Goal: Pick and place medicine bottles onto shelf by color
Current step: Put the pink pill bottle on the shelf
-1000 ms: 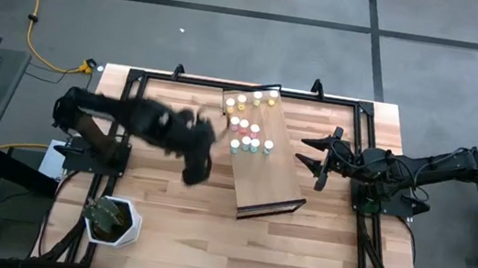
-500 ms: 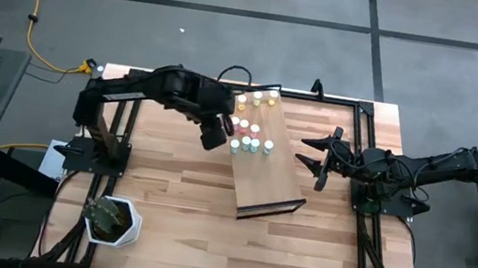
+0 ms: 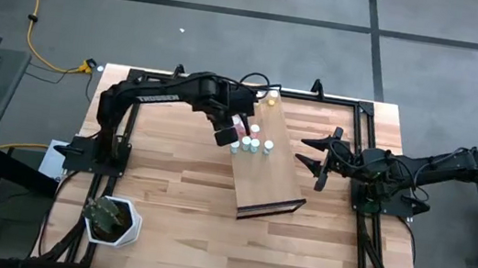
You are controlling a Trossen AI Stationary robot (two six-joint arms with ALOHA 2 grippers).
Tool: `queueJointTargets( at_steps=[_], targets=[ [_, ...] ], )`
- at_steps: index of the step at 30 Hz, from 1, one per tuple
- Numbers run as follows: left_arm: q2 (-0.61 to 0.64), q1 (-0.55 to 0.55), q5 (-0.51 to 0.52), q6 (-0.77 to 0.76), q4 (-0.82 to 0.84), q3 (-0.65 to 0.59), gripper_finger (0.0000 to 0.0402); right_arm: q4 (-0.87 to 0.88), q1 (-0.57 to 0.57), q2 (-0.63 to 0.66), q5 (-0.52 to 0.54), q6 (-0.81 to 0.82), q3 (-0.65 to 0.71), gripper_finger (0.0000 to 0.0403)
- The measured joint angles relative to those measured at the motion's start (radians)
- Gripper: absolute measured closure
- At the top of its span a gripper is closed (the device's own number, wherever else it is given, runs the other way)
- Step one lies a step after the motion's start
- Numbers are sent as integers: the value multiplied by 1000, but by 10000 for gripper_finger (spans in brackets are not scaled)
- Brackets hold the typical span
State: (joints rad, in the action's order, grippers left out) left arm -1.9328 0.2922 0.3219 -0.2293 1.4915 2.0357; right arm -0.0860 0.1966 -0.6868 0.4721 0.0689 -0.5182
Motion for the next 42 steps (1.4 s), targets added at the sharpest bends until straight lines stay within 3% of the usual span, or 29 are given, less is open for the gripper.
queueJointTargets(
  at_steps=[10,20,28,42],
  targets=[
    [-15,7,-3,45,-86,0,291,0,0,0,0,0,0,187],
    [-15,0,-98,91,-97,0,291,0,0,0,0,1,0,187],
    [-15,4,-76,86,-74,0,291,0,0,0,0,1,0,187],
    [-15,16,-219,84,-28,0,291,0,0,0,0,1,0,187]
  ],
)
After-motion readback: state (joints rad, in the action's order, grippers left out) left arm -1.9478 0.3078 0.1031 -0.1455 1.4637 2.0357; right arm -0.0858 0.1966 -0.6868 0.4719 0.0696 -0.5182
